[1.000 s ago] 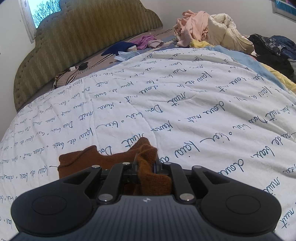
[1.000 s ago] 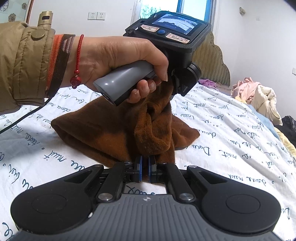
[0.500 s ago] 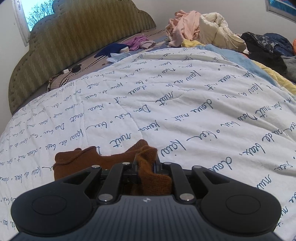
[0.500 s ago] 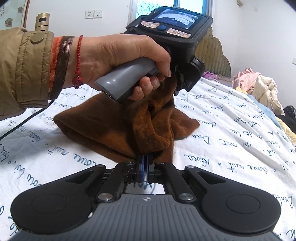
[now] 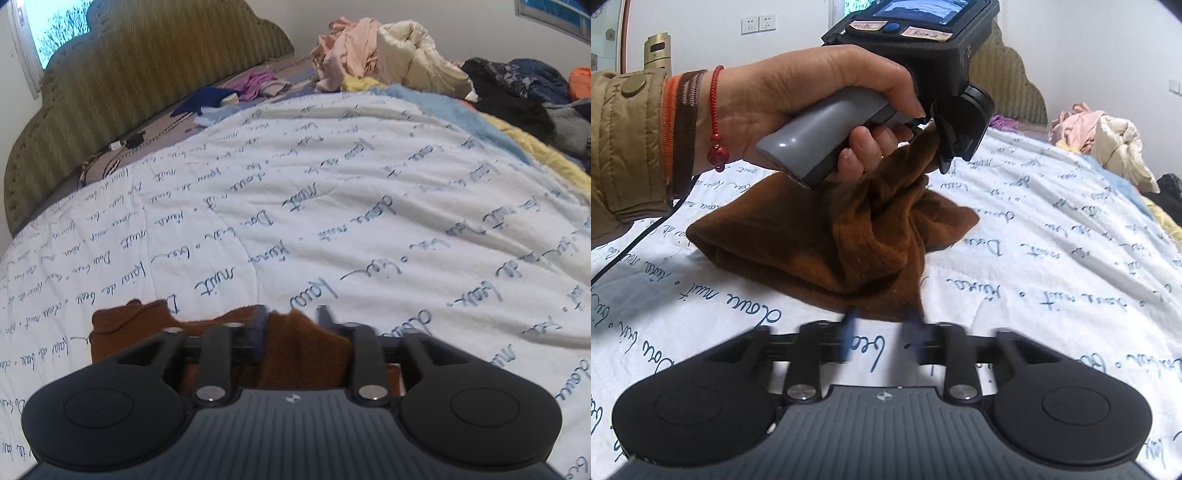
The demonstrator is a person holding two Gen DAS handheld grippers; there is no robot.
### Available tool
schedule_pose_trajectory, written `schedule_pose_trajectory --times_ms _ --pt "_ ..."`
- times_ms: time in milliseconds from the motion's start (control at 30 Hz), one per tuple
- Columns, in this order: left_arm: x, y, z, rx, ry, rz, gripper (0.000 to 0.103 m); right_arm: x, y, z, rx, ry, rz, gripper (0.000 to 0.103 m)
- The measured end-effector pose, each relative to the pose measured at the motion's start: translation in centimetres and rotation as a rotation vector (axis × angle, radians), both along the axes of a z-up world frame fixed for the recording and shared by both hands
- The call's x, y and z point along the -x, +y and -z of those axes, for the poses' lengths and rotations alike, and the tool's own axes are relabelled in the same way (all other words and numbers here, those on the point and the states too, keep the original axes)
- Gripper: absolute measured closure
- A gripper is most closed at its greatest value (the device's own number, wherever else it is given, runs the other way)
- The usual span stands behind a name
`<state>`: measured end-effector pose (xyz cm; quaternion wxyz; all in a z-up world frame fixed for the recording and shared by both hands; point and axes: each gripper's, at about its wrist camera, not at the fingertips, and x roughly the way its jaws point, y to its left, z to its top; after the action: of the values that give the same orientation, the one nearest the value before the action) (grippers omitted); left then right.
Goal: Fold small clothes
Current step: 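Open both tools and drop the brown sweater bundle onto the bed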
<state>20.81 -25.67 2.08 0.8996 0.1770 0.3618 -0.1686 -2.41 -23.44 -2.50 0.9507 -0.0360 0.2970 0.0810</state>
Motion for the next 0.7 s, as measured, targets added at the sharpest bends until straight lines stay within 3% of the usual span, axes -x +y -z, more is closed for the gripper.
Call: schedule_pose_trajectory --times_ms 67,100,200,400,500,700 --pt "0.6 0.0 -1.0 0.018 -0.048 0.002 0.028 0.1 -0.2 -0.3 0.005 -0.009 0.009 0.060" --pt "1.1 0.1 -1.5 0.024 -0.089 0.003 0.026 0.2 -0.3 -0.4 0.005 -0.013 0.014 0.060" --pt "1.9 0.5 -3.3 0.026 -0.164 -0.002 0.025 0.1 -0.5 -0.8 0.015 -0.024 0.024 0.059" --pt "1.8 3.3 -4.7 0.071 -0.161 -0.067 0.025 -1.0 0.3 -1.8 0.016 -0.056 0.001 0.048" --pt "1.7 6.1 -4.7 0.095 -0.158 -0.119 0.025 -2.5 0.9 -1.9 0.002 -0.044 -0.014 0.048" --pt "2.9 12.6 -3.3 0.094 -0.145 -0.188 0.025 -4.9 -0.2 -0.4 -0.007 0.035 0.084 0.041"
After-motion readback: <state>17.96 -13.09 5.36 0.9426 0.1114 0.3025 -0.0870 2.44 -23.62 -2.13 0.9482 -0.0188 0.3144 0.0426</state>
